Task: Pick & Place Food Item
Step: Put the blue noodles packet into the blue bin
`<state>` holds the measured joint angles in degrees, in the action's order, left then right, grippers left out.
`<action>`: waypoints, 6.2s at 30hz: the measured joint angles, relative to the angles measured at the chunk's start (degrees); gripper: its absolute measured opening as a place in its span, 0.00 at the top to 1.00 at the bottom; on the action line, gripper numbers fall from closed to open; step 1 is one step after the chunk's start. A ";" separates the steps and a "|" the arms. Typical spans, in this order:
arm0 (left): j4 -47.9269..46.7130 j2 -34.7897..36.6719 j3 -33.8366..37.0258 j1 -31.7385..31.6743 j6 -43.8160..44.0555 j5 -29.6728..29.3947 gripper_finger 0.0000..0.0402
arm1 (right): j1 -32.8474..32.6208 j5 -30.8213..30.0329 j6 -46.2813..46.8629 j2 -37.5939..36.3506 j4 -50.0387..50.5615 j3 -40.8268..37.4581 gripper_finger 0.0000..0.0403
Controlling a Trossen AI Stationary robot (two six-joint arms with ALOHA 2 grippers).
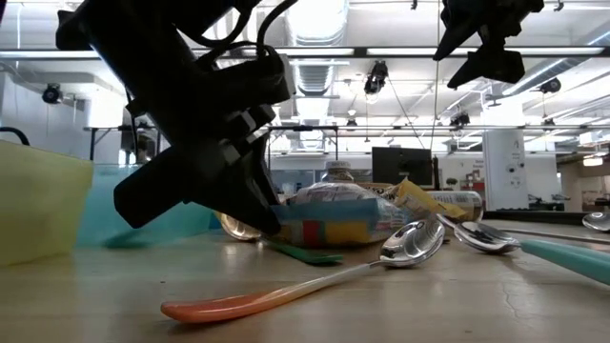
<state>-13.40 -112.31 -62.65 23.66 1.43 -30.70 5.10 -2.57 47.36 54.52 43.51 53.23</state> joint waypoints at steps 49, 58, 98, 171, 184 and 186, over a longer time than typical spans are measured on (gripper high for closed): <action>-33.42 36.42 -7.98 -13.73 46.83 -3.47 1.00 | 0.02 -1.43 -0.27 0.02 -0.83 0.00 0.40; -46.93 40.59 -7.93 -23.67 52.98 0.41 1.00 | 0.02 -1.98 -1.28 0.00 -0.82 0.00 0.40; -43.94 51.89 17.49 -52.83 51.32 12.92 1.00 | 0.00 -1.94 -2.98 0.02 -0.74 0.00 0.40; -52.98 51.84 16.81 -54.53 63.63 -2.82 0.59 | 0.01 -1.90 -3.02 0.00 -0.72 0.00 0.40; -41.15 53.72 10.99 -51.47 51.59 -2.75 0.61 | 0.02 -1.90 -3.02 0.00 -0.74 -0.02 0.40; -39.92 53.70 9.01 -50.90 49.14 -2.67 0.64 | 0.00 -1.92 -3.02 0.02 -0.74 0.00 0.40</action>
<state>-53.32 -58.61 -53.64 -27.25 50.57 -33.37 5.10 -4.49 44.34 54.54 42.76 53.23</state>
